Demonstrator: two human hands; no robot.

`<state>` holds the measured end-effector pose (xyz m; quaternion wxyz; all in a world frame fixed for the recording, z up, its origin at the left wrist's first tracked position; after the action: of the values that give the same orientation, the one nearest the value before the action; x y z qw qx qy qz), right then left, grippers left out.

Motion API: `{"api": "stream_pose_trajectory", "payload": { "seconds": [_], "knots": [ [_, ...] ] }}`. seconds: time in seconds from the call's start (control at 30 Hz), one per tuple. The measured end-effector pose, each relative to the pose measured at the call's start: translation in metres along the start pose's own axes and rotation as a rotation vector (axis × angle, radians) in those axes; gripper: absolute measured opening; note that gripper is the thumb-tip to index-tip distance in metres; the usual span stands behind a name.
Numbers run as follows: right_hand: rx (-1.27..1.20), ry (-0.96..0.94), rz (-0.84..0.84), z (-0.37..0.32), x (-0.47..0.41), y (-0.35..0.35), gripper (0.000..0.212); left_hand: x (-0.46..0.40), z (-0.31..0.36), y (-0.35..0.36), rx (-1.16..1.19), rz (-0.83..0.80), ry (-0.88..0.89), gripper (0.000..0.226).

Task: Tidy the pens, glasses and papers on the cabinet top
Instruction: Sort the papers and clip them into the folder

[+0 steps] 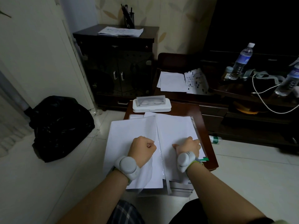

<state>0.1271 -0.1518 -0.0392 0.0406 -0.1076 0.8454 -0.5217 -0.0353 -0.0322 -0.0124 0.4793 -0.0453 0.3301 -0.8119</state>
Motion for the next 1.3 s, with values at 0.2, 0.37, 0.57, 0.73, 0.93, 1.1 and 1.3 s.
{"api": "stream_pose_trajectory", "payload": {
  "seconds": [0.2, 0.37, 0.57, 0.73, 0.93, 1.1, 1.3],
  "knots": [
    [0.075, -0.096, 0.033, -0.006, 0.003, -0.003, 0.050, -0.004, 0.003, -0.007, 0.006, -0.013, -0.018, 0.028],
    [0.099, -0.146, 0.039, -0.007, 0.004, -0.004, 0.046, -0.003, 0.004, -0.008, 0.003, -0.026, -0.043, 0.027],
    [0.042, -0.138, 0.041, -0.007, 0.008, -0.006, 0.042, -0.004, 0.007, -0.011, -0.021, -0.036, -0.060, 0.015],
    [-0.087, 0.010, -0.099, 0.005, 0.001, -0.002, 0.052, -0.005, 0.006, -0.012, 0.001, -0.019, -0.074, 0.026],
    [-0.151, 0.021, -0.138, 0.008, -0.002, -0.004, 0.028, -0.006, 0.005, -0.013, -0.008, -0.014, -0.070, 0.025],
    [-0.232, -0.052, -0.087, 0.001, -0.002, -0.011, 0.022, -0.005, 0.003, -0.015, -0.014, -0.001, -0.075, 0.026],
    [-0.290, -0.091, -0.016, -0.004, -0.012, -0.031, 0.025, -0.004, 0.001, -0.013, -0.036, -0.013, -0.085, 0.016]
  ]
}}
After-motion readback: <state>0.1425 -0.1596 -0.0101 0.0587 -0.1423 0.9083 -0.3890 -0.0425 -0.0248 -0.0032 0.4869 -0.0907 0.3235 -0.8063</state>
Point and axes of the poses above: each hand's wrist, its own x-axis away from the middle knuckle, its own y-axis out of the palm, z = x × y, the point moved 7 cm from there along -x, towards the middle knuckle, and after that the axes turned 12 degrees about z, right-handed, at the moved point
